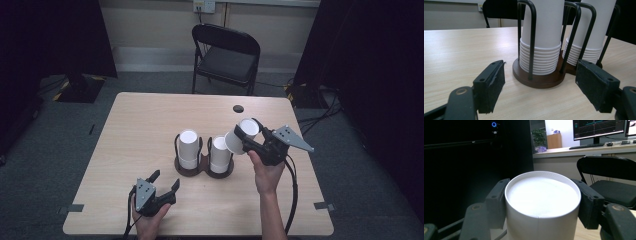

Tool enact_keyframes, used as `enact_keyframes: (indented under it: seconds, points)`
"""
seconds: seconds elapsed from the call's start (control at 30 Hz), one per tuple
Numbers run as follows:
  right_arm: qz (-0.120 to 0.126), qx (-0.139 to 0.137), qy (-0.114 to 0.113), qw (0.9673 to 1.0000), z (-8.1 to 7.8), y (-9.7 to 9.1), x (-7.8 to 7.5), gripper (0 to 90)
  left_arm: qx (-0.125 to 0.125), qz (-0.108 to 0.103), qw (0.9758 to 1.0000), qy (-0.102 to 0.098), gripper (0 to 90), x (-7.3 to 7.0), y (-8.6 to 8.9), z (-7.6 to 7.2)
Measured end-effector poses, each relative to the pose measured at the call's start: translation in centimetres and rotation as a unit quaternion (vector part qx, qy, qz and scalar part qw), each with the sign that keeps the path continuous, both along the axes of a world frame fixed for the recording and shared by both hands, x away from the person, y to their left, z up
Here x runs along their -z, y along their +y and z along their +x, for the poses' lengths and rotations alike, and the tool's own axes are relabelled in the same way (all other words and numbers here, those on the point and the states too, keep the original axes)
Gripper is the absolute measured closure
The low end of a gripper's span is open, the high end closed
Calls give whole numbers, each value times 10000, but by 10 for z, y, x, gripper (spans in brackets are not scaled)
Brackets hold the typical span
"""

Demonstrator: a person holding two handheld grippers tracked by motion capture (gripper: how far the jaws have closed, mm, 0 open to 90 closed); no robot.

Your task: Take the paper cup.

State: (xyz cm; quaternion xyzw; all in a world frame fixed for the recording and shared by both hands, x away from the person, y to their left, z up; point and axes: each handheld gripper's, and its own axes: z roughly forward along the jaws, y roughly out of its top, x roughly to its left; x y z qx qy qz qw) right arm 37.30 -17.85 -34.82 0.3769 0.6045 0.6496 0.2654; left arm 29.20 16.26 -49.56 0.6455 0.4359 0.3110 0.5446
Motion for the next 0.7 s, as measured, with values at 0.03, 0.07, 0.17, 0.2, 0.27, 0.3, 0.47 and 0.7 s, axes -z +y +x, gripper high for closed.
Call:
enact_keyframes:
  seconds: [0.03, 0.07, 0.17, 0.2, 0.27, 0.3, 0.47, 0.7]
  points:
    - [31, -7, -3, 10000, -2, -2, 1, 352, 16, -5, 10000, 5, 237, 0, 0, 0]
    - [45, -14, 16, 10000, -3, -3, 2, 352, 37, 6, 10000, 22, 237, -1, -1, 0]
    - [79, -16, 14, 10000, -6, -4, 3, 353, 88, -12, 9999, 63, 237, -2, 0, 0]
    - [115, -43, 32, 9999, -7, -5, 3, 353, 98, -81, 9999, 86, 237, -2, 0, 0]
    - [216, -92, 161, 9996, -11, -7, 7, 353, 144, -114, 9998, 88, 241, -3, 1, 0]
    - [231, -90, 200, 9995, -11, -7, 8, 353, 212, -175, 9996, 78, 241, -3, 1, 0]
    - [428, -121, 309, 9985, -18, -11, 16, 354, 324, -195, 9992, 93, 240, -4, -1, 0]
    - [701, -202, 440, 9964, -28, -13, 26, 354, 423, -240, 9988, 115, 241, -5, -4, 1]
